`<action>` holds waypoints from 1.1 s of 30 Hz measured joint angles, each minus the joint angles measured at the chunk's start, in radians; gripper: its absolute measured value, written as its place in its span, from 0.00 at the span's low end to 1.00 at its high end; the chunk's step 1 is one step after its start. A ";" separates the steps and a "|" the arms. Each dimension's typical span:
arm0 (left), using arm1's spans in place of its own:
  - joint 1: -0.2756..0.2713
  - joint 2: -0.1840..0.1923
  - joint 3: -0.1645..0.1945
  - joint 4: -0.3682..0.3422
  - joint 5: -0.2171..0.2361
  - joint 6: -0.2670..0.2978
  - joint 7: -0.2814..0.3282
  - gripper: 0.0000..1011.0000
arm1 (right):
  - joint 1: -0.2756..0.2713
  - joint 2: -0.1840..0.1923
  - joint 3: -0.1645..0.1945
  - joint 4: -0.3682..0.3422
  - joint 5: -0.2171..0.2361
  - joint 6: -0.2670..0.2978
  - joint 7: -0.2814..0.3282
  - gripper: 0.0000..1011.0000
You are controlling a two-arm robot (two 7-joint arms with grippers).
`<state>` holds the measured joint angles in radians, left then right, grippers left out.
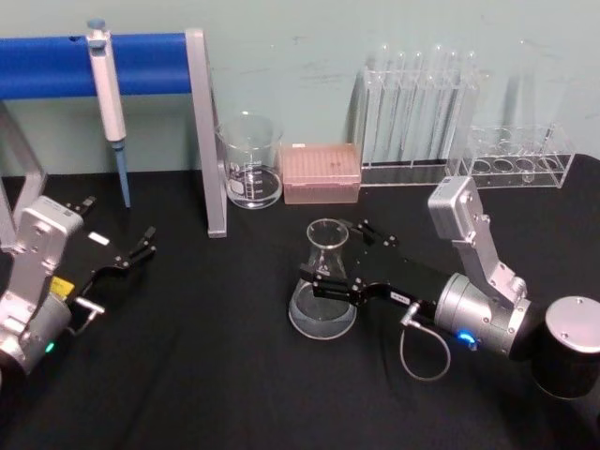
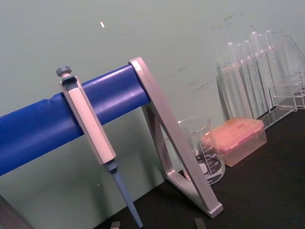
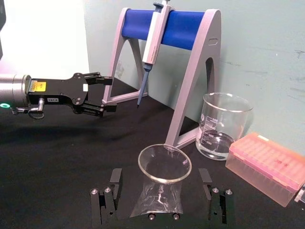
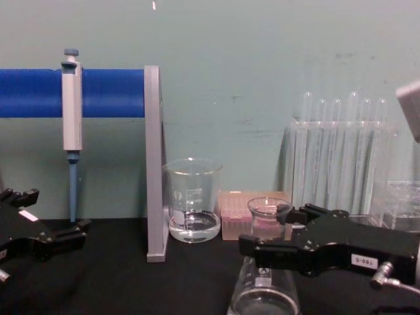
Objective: Grasp the erlenmeyer flask with one hand, shake it three times, then place it back.
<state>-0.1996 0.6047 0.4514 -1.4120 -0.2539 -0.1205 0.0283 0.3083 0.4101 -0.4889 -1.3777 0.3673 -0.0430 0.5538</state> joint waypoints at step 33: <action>0.000 0.000 0.000 0.000 0.000 0.000 0.000 0.99 | 0.035 -0.045 -0.008 0.054 -0.024 0.000 -0.015 0.99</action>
<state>-0.1995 0.6047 0.4514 -1.4120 -0.2539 -0.1205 0.0283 0.3434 0.3650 -0.4968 -1.3239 0.3432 -0.0431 0.5392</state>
